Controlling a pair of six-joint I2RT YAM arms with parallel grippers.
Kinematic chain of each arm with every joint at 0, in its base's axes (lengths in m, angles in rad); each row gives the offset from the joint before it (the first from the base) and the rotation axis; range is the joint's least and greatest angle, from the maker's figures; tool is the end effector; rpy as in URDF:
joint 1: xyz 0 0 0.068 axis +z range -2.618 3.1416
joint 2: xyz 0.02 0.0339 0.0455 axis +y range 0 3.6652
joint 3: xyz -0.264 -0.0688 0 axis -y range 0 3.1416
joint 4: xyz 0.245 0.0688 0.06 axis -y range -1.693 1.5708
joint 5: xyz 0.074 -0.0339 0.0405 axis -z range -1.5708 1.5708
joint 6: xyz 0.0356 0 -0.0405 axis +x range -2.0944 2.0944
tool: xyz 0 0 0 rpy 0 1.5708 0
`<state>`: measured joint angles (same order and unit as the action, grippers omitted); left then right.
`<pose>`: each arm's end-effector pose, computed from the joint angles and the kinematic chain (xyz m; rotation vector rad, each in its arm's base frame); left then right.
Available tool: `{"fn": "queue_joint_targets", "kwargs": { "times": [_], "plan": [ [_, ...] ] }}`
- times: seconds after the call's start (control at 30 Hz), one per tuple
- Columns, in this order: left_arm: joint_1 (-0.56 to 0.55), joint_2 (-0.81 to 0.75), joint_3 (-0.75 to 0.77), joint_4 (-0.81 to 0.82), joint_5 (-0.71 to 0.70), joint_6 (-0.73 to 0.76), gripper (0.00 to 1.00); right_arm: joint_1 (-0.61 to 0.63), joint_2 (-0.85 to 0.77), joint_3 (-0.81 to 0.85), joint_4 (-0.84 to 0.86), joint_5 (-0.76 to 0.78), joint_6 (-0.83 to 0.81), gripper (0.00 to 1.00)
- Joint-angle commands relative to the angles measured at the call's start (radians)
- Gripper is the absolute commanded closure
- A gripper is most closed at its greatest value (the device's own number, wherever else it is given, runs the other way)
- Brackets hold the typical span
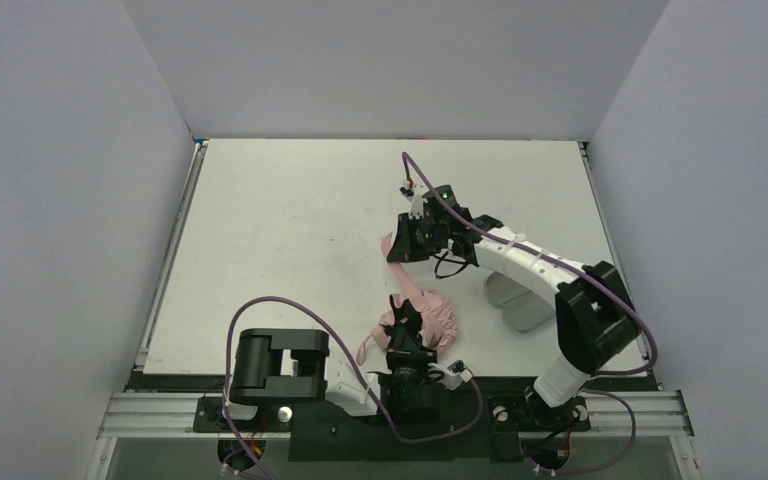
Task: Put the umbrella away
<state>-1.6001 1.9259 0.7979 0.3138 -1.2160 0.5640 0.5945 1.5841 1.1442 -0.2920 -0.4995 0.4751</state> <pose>0.0237 -0.3311 0.1026 1.3734 1.3017 0.7438 0.2796 0.2096 0.2571 -0.4229 2.4209 1.0908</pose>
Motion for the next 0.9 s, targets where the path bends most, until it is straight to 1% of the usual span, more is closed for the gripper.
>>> {"fn": "queue_joint_targets", "kwargs": {
  "times": [0.0, 0.1, 0.23, 0.33, 0.37, 0.43, 0.47, 0.5, 0.53, 0.57, 0.6, 0.63, 0.67, 0.7, 0.73, 0.77, 0.8, 0.83, 0.87],
  "plan": [
    [-0.030, 0.065, 0.026, 0.035, 0.047, 0.045, 1.00, 0.003, 0.130, -0.044, 0.099, 0.048, 0.016, 1.00],
    [-0.031, 0.084, 0.024, 0.052, 0.055, 0.052, 1.00, 0.020, 0.200, -0.096, 0.138, 0.052, 0.026, 1.00],
    [-0.029, 0.110, 0.026, 0.044, 0.054, 0.040, 1.00, 0.040, 0.211, -0.184, 0.207, 0.063, 0.048, 1.00],
    [-0.022, 0.107, 0.041, -0.023, 0.059, -0.007, 1.00, 0.049, 0.194, -0.260, 0.243, 0.066, 0.063, 1.00],
    [-0.019, 0.098, 0.055, -0.076, 0.065, -0.043, 0.99, 0.052, 0.185, -0.273, 0.259, 0.067, 0.065, 1.00],
    [-0.014, 0.076, 0.067, -0.135, 0.069, -0.096, 0.91, 0.052, 0.171, -0.308, 0.279, 0.071, 0.070, 1.00],
    [-0.014, 0.067, 0.070, -0.153, 0.071, -0.126, 0.84, 0.052, 0.166, -0.321, 0.281, 0.073, 0.072, 1.00],
    [-0.012, 0.049, 0.076, -0.190, 0.075, -0.141, 0.79, 0.051, 0.162, -0.325, 0.283, 0.075, 0.071, 1.00],
    [-0.010, 0.040, 0.079, -0.234, 0.077, -0.170, 0.69, 0.050, 0.161, -0.330, 0.284, 0.075, 0.071, 1.00],
    [-0.008, 0.020, 0.088, -0.257, 0.082, -0.185, 0.65, 0.051, 0.159, -0.331, 0.283, 0.075, 0.070, 1.00],
    [-0.006, 0.011, 0.094, -0.318, 0.085, -0.213, 0.56, 0.049, 0.159, -0.330, 0.283, 0.076, 0.071, 1.00],
    [-0.001, -0.007, 0.108, -0.354, 0.087, -0.228, 0.50, 0.049, 0.160, -0.330, 0.298, 0.076, 0.070, 1.00],
    [0.004, -0.011, 0.117, -0.425, 0.077, -0.261, 0.35, 0.050, 0.160, -0.329, 0.307, 0.077, 0.072, 1.00],
    [0.012, -0.017, 0.139, -0.460, 0.064, -0.275, 0.26, 0.049, 0.160, -0.328, 0.318, 0.076, 0.072, 1.00],
    [0.014, -0.019, 0.159, -0.521, 0.034, -0.296, 0.22, 0.048, 0.161, -0.325, 0.321, 0.076, 0.074, 1.00],
    [0.014, -0.026, 0.165, -0.546, 0.020, -0.304, 0.16, 0.049, 0.162, -0.323, 0.326, 0.074, 0.075, 1.00],
    [0.014, -0.032, 0.180, -0.603, 0.007, -0.323, 0.14, 0.048, 0.163, -0.323, 0.328, 0.074, 0.074, 1.00],
    [0.015, -0.047, 0.190, -0.633, 0.008, -0.339, 0.09, 0.048, 0.164, -0.319, 0.329, 0.073, 0.072, 1.00],
    [0.015, -0.059, 0.211, -0.701, 0.023, -0.373, 0.06, 0.049, 0.165, -0.317, 0.327, 0.071, 0.071, 1.00]
  ]
}}
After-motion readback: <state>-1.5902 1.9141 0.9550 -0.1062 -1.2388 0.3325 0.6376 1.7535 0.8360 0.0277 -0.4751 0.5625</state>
